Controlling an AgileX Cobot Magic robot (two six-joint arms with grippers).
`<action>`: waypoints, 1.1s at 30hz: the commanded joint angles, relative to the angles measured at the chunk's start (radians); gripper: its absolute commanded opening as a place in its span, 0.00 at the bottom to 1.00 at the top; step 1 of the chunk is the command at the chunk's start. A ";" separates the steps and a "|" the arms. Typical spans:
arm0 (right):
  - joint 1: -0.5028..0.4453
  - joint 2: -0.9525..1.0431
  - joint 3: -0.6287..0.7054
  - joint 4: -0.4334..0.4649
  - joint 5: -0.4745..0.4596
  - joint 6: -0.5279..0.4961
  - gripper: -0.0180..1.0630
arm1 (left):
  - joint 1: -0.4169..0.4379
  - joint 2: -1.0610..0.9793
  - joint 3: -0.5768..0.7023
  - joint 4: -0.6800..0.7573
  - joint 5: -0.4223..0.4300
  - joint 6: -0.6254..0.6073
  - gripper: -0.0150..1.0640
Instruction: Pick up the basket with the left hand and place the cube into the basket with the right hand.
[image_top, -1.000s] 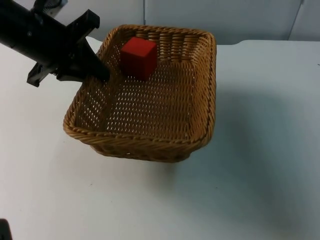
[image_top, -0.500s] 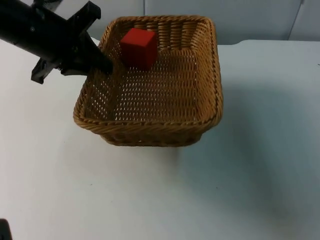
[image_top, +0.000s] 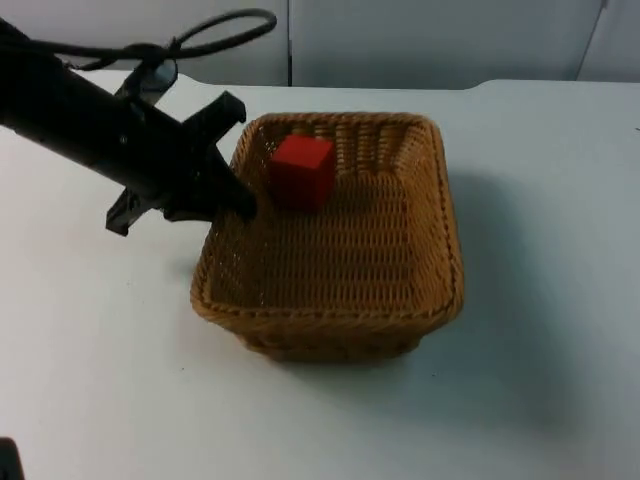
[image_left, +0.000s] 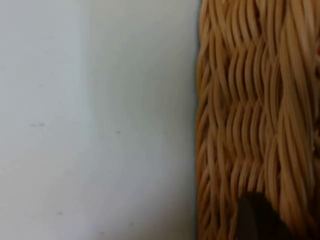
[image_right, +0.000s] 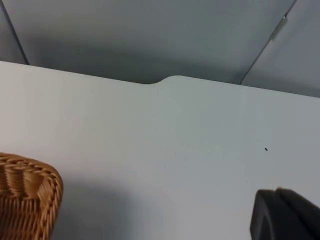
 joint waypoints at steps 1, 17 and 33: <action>-0.007 -0.007 -0.004 0.002 0.003 -0.014 0.01 | -0.001 0.007 -0.008 -0.025 -0.005 0.021 0.05; -0.007 -0.007 -0.004 0.002 -0.011 -0.013 0.01 | 0.076 -0.011 -0.049 0.033 0.094 0.044 0.66; -0.007 -0.052 -0.004 -0.088 0.026 0.079 0.01 | 0.120 -0.355 -0.415 0.564 0.280 -0.208 0.10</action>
